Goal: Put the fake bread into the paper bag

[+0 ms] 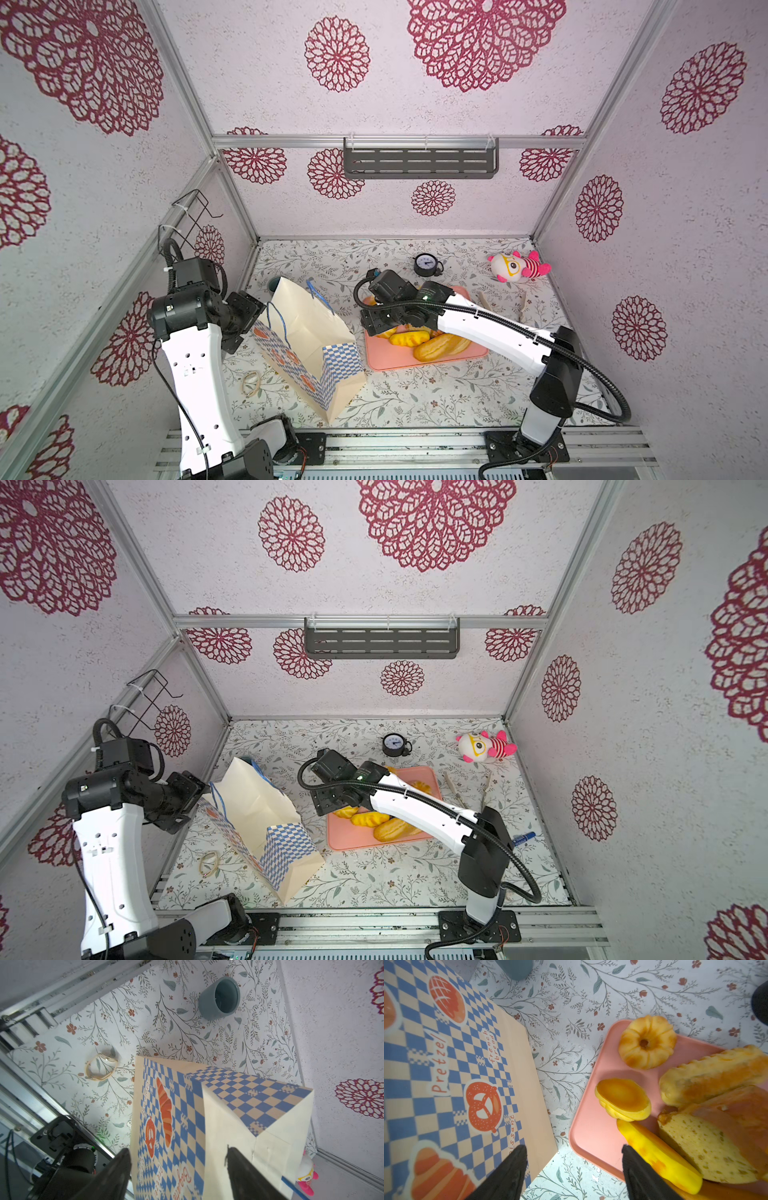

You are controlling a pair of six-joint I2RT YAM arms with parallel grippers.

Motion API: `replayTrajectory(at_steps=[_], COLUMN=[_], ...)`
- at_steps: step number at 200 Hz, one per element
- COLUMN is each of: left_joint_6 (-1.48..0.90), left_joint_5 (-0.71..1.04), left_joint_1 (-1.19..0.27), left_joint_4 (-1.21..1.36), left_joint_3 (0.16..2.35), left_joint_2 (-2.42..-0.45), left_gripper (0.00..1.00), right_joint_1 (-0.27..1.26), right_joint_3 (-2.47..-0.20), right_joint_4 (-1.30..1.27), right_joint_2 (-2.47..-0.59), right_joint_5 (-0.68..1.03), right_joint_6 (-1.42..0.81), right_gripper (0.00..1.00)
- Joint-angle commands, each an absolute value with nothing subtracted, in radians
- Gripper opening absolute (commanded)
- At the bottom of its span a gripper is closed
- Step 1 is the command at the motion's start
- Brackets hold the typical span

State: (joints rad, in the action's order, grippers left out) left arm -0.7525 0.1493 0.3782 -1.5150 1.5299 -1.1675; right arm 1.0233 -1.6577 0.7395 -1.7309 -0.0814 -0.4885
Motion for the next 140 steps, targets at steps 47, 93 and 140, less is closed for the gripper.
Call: replayTrajectory(at_steps=[47,93,140], left_joint_6=[-0.691,-0.747,-0.747], left_joint_5=[0.179,0.191,0.248], left_joint_1=[0.345,0.315,0.289], left_joint_4=[-1.602,-1.526,-1.461], left_joint_3=[1.534,1.476,1.504], left_joint_2=[-1.149,-1.140,-1.158], left_gripper=[0.63,0.49,0.13], right_joint_1=[1.012,1.002,0.993], right_joint_3=[-1.632,-1.645,-1.631], right_joint_4=[0.742,0.734,0.717], right_joint_2=[-1.657,-1.669,-1.652], right_joint_5=[-0.119,-0.094,-0.094], right_joint_6=[-0.452,-0.440,-0.448], right_gripper=[0.75,0.75,0.75])
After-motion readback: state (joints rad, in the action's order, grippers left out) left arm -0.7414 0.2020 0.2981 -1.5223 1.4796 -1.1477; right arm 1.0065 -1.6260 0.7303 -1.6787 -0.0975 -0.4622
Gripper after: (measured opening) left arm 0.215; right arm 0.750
